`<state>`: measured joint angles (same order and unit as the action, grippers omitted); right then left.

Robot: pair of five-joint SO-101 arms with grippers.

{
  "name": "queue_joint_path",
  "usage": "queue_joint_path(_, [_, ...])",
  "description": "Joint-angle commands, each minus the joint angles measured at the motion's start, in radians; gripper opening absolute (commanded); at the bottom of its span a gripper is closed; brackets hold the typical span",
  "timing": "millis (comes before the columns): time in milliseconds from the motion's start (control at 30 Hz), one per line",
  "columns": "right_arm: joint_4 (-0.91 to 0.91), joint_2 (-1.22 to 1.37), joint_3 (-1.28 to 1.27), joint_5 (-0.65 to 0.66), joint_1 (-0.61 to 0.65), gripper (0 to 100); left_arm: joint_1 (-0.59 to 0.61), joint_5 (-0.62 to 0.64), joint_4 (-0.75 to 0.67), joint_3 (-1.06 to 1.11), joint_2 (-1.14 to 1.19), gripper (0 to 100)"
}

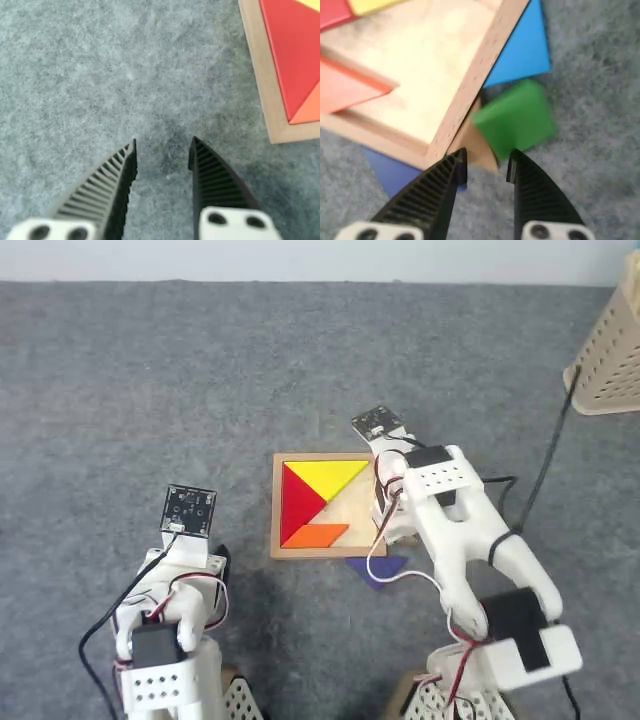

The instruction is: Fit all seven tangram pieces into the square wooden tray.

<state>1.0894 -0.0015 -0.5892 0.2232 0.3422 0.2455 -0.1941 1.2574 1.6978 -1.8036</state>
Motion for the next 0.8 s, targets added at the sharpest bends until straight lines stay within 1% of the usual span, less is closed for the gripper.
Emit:
queue_joint_path(0, [-0.053, 0.031, 0.023, -0.015, 0.021, 14.2, -0.002, -0.005, 0.005, -0.012, -0.006, 17])
queue_joint_path(200, [-0.054, 0.041, 0.023, -0.048, 0.142, 14.1, -0.002, -0.005, 0.005, -0.012, -0.006, 17])
queue_joint_path(300, [-0.059, 0.042, 0.023, -0.048, 0.171, 14.1, -0.002, -0.005, 0.005, -0.012, -0.006, 17])
queue_joint_path(567, [-0.039, 0.059, 0.077, -0.044, 0.168, 14.3, -0.002, -0.005, 0.005, -0.012, -0.006, 17])
queue_joint_path(767, [-0.019, 0.061, 0.074, -0.023, 0.097, 14.3, -0.002, -0.005, 0.005, -0.012, -0.006, 17])
